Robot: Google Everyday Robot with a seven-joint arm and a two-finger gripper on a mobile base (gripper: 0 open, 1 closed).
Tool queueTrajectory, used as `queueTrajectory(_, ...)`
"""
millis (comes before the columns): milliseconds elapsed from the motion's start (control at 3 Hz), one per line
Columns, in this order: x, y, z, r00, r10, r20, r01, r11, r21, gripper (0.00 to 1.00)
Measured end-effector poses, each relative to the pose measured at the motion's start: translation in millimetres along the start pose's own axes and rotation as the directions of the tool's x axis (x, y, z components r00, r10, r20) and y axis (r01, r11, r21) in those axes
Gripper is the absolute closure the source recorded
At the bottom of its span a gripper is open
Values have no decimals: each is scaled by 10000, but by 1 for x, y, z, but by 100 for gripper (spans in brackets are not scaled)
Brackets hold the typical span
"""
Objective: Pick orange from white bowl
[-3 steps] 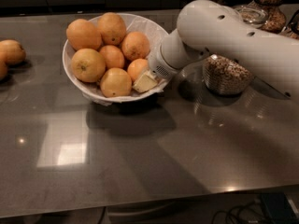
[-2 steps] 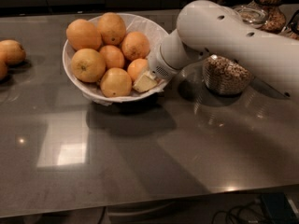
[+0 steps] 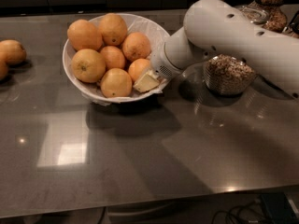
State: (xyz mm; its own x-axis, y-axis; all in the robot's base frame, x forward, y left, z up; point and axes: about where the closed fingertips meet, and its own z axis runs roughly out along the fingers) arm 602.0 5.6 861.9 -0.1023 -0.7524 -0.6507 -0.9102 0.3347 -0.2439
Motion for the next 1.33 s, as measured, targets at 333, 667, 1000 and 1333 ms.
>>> queueTrajectory(333, 1, 0, 0, 10000, -5, 3, 5, 10000, 2, 100)
queueTrajectory(667, -1, 1, -5, 9999, -137, 92, 136, 9999, 68, 100)
queueTrajectory(1000, 1, 1, -5, 9999, -141, 94, 140, 9999, 67, 100)
queueTrajectory(1333, 1, 1, -7, 9996, -232, 152, 231, 9997, 47, 100)
